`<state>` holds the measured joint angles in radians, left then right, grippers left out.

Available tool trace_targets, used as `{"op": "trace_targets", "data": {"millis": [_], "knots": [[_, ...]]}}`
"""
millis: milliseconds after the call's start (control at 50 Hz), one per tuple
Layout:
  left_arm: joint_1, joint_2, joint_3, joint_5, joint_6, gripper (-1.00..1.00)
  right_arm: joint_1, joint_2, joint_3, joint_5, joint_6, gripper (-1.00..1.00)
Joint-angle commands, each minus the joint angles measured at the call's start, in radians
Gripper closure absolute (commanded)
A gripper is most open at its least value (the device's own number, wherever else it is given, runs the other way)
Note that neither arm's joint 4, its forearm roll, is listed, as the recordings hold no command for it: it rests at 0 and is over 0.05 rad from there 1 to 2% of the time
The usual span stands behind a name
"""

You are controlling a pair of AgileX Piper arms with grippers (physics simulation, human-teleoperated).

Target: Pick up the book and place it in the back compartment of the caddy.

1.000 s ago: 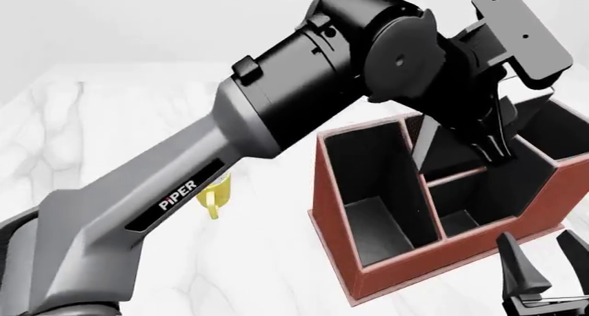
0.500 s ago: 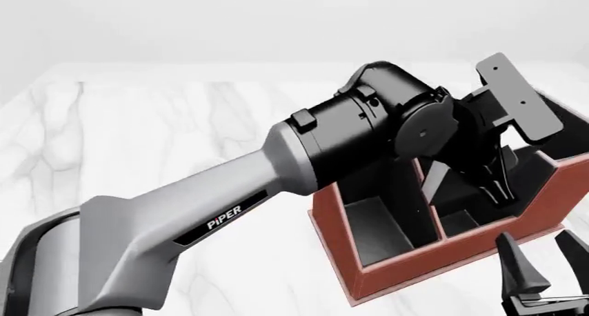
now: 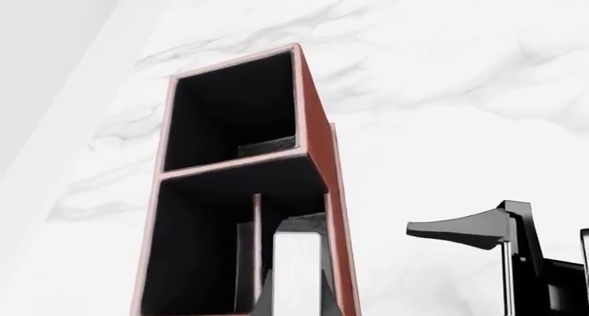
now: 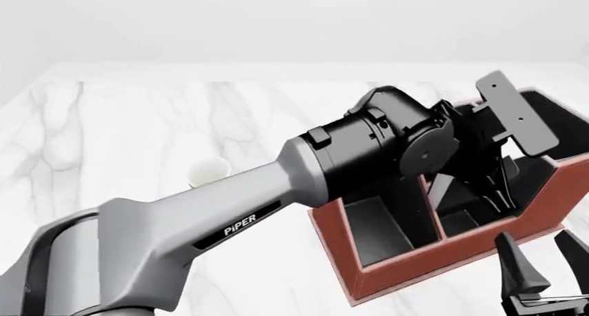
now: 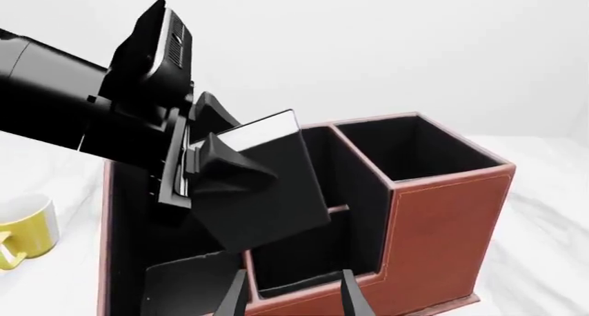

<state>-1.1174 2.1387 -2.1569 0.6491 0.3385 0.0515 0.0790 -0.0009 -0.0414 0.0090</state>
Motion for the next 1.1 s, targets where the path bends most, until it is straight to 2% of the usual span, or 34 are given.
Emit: {"op": "trace_targets", "data": {"millis": [20, 420, 740, 940, 1000, 1100], "knots": [[-0.002, 0.018, -0.015, -0.027, 0.014, 1.00, 0.000, 0.005, 0.000, -0.004, 0.002, -1.00], [-0.016, 0.097, -0.138, 0.009, 0.019, 1.00, 0.001, 0.019, 0.000, -0.014, 0.012, -1.00], [-0.005, 0.096, -0.099, -0.058, 0.025, 1.00, 0.000, 0.025, 0.000, -0.015, 0.017, -1.00], [0.000, 0.113, -0.096, -0.084, -0.007, 1.00, -0.004, 0.034, 0.000, -0.023, 0.022, -1.00], [-0.005, 0.111, -0.067, -0.105, -0.006, 1.00, -0.006, 0.041, 0.000, -0.029, 0.025, -1.00], [-0.003, 0.125, -0.093, -0.092, -0.012, 1.00, -0.004, 0.033, 0.000, -0.022, 0.026, -1.00]]}}
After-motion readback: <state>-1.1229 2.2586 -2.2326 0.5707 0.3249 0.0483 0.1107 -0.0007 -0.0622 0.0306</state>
